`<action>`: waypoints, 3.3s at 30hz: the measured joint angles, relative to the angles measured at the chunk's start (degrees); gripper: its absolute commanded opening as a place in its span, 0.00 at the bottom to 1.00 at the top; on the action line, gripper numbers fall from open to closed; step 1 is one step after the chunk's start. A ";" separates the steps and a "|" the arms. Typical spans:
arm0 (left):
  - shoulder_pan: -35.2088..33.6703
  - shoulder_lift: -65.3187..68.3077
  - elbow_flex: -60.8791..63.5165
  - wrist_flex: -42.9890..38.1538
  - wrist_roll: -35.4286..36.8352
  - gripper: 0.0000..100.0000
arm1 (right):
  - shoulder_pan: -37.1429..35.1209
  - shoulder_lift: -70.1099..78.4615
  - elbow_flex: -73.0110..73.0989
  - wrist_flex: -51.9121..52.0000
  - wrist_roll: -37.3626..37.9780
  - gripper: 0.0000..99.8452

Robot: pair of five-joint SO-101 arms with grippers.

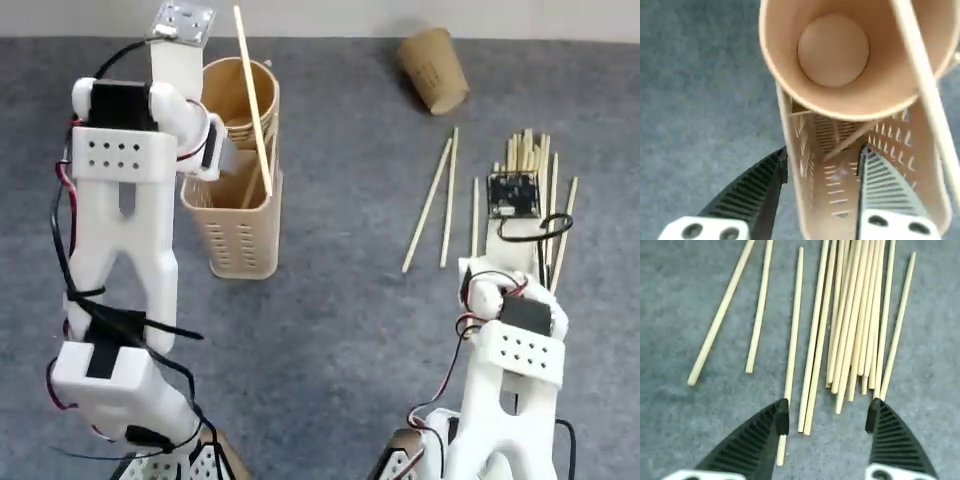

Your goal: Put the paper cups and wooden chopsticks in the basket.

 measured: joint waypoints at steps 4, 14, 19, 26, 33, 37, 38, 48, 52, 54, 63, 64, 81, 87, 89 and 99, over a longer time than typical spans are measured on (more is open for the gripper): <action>-0.97 0.09 2.29 -0.09 0.00 0.24 | 0.00 0.00 0.44 -0.18 0.00 0.25; 2.02 7.82 12.13 -6.33 -4.48 0.01 | 0.00 0.00 2.46 -0.18 0.00 0.25; 4.66 10.11 8.62 -7.30 -5.10 0.00 | 0.00 0.00 6.15 -0.18 0.00 0.25; 12.84 11.52 -2.99 -0.62 0.26 0.00 | 0.00 0.00 7.74 -0.18 0.00 0.25; 11.69 11.60 -3.43 -0.26 7.38 0.00 | 0.00 0.00 9.32 -0.18 0.00 0.25; 7.56 11.60 -1.58 -0.26 8.79 0.00 | 0.00 0.00 9.32 -0.18 0.00 0.25; 6.59 11.60 -0.62 -0.26 8.79 0.00 | 0.00 0.00 9.32 -0.18 0.00 0.25; 5.01 11.52 1.76 -0.35 17.76 0.00 | 0.00 0.00 9.32 -0.18 0.00 0.25; 5.01 11.52 1.76 -0.79 21.01 0.00 | 0.00 0.00 9.32 -0.18 0.00 0.25; 5.01 11.52 1.76 -0.79 21.54 0.00 | 0.00 0.00 9.32 -0.18 0.00 0.25; 8.09 11.60 -2.11 -0.79 21.89 0.00 | 0.00 0.00 9.32 -0.18 0.00 0.25; 8.70 11.60 -2.29 -0.79 21.89 0.00 | 0.00 0.00 9.32 -0.18 0.00 0.25; 17.67 11.60 -2.37 -6.59 23.30 0.00 | -0.09 0.00 12.84 -0.18 0.00 0.25; 20.57 11.60 -2.37 -10.02 24.97 0.00 | -0.09 0.00 12.92 -0.18 0.00 0.25; 21.36 11.60 -2.37 -10.81 25.58 0.00 | -0.09 0.00 12.92 -0.18 0.00 0.25; 21.10 19.96 -4.31 -11.43 26.02 0.22 | -0.09 0.00 12.92 -0.18 0.00 0.25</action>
